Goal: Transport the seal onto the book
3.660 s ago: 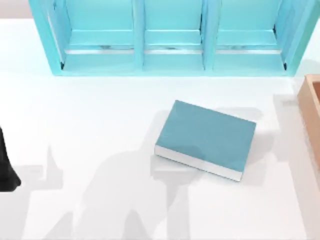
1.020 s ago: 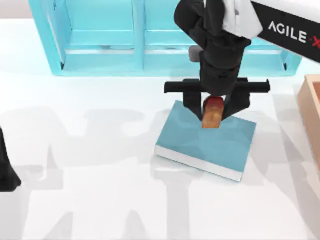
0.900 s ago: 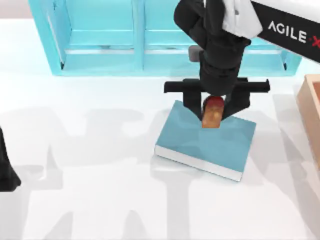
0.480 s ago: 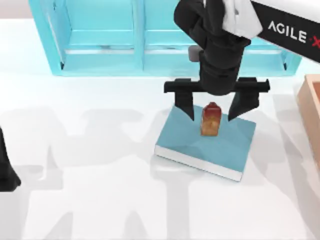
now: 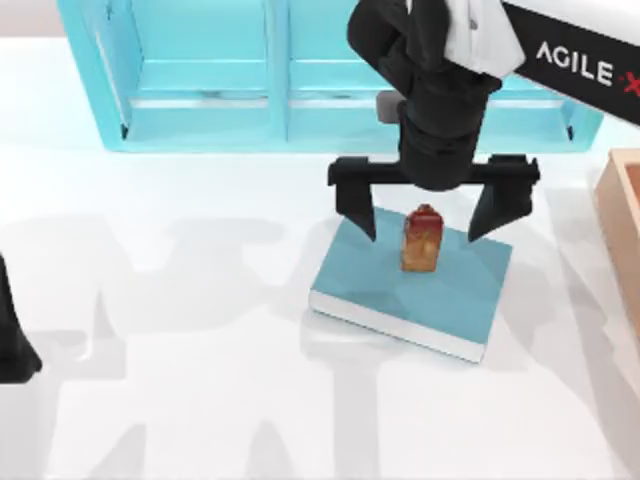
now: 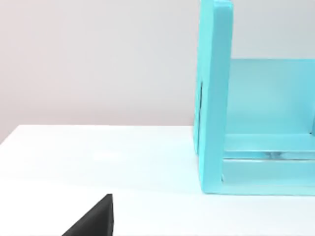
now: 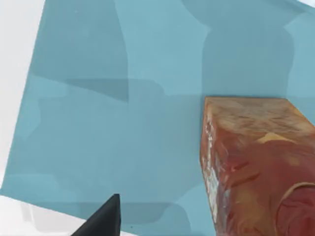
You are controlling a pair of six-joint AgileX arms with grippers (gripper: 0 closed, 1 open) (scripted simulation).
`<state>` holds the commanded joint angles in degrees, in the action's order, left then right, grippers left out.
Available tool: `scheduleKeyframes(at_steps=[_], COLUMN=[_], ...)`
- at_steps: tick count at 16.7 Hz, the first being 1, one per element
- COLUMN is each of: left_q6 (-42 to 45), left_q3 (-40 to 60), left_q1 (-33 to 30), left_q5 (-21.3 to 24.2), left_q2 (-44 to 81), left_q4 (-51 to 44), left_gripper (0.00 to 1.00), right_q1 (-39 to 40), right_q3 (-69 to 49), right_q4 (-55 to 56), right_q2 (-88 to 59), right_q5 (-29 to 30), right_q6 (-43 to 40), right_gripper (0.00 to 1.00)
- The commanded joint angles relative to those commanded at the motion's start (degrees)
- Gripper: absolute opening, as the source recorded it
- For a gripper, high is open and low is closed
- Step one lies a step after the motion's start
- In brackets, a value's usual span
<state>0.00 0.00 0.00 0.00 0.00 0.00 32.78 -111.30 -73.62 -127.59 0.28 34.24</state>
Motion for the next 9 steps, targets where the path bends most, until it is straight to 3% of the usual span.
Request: scheduleKeyframes(at_steps=[9], left_q6=[0.0], left_q3=[0.0], left_q1=[0.0], left_q5=[0.0], left_q2=[0.0], left_q4=[0.0], left_gripper=[1.0], right_q1=[-0.13], right_q3=[-6.95], right_q4=[-6.83], right_q2=[-0.13], right_q5=[0.0], right_q6=[-0.05], right_gripper=[1.0])
